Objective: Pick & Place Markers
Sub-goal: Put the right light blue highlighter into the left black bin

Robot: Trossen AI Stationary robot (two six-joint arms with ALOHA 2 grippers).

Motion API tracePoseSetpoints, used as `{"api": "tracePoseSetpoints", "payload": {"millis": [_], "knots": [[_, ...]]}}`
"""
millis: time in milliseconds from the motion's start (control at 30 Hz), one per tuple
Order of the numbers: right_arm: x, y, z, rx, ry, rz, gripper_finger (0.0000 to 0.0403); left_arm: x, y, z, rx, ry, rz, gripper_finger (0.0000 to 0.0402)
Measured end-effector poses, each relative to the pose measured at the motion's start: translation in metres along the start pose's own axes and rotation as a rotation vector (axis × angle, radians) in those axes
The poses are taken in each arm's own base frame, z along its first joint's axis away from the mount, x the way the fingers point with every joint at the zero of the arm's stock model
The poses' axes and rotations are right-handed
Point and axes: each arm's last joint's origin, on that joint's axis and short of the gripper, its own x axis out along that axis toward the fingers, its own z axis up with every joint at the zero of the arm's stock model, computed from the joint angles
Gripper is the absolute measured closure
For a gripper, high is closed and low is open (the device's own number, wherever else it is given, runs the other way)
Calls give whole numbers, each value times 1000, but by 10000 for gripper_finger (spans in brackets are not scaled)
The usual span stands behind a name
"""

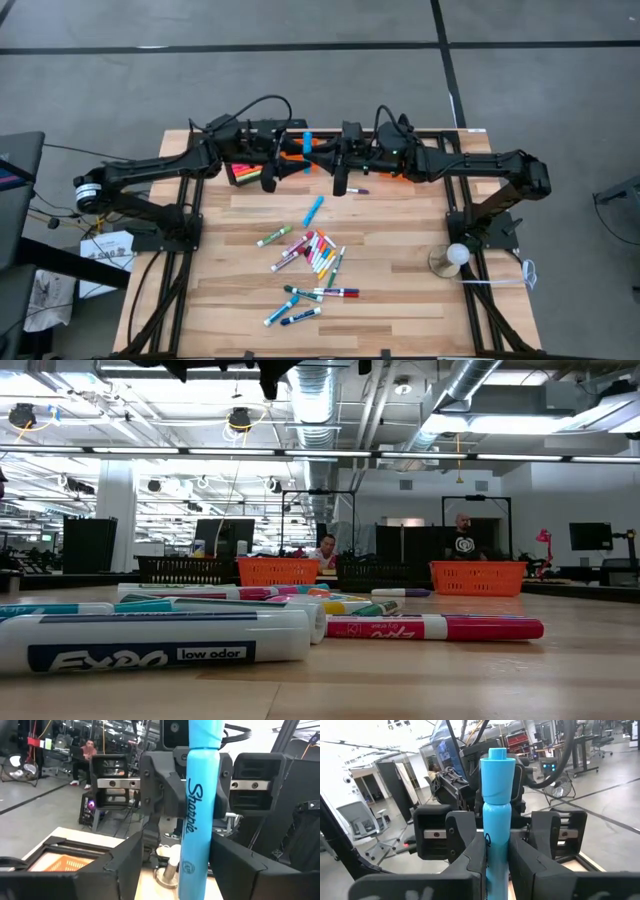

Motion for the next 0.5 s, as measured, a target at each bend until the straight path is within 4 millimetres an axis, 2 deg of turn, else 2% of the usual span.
{"api": "tracePoseSetpoints", "payload": {"millis": [200,400,500], "knots": [[0,-1,-1,0,5,-11,361,6,0,-7,-9,20,-22,239],[0,-1,-1,1,10,-18,360,5,-1,-5,-6,18,-34,336],[0,-1,-1,1,12,-18,344,5,-1,-5,-7,20,-39,336]]}}
